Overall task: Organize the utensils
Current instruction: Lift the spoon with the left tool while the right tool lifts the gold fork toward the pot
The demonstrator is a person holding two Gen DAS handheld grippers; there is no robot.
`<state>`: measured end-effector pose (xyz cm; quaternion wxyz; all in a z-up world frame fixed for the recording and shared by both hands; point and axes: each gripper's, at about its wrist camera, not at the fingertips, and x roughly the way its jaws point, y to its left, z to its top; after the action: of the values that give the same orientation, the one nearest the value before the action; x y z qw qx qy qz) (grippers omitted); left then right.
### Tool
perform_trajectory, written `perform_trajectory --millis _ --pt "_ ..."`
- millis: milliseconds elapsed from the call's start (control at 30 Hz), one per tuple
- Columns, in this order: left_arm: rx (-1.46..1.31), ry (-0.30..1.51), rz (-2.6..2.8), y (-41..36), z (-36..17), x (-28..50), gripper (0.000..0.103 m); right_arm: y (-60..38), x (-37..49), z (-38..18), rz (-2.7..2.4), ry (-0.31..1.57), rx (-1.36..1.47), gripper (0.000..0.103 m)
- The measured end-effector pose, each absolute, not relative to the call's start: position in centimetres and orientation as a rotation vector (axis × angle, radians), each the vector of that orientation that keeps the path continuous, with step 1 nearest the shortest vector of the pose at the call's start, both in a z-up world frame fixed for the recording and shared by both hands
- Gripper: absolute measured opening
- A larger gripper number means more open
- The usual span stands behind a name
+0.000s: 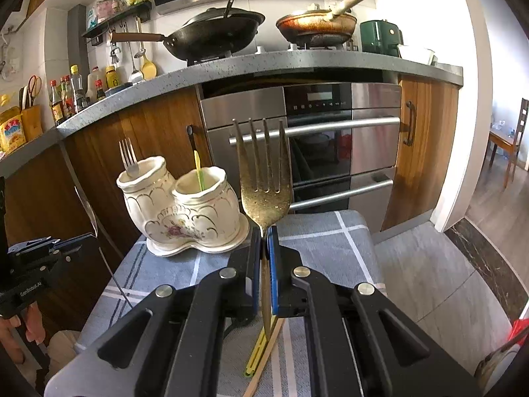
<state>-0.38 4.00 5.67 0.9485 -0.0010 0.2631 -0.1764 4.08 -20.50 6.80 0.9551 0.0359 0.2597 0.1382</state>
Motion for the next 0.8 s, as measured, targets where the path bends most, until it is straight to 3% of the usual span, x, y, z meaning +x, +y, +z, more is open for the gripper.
perform_trajectory --millis 800 --pt "0.022 0.323 -0.298 6.0 18.0 4.0 0.005 -12.8 11.6 16.6 0.375 0.375 0.052 0.005"
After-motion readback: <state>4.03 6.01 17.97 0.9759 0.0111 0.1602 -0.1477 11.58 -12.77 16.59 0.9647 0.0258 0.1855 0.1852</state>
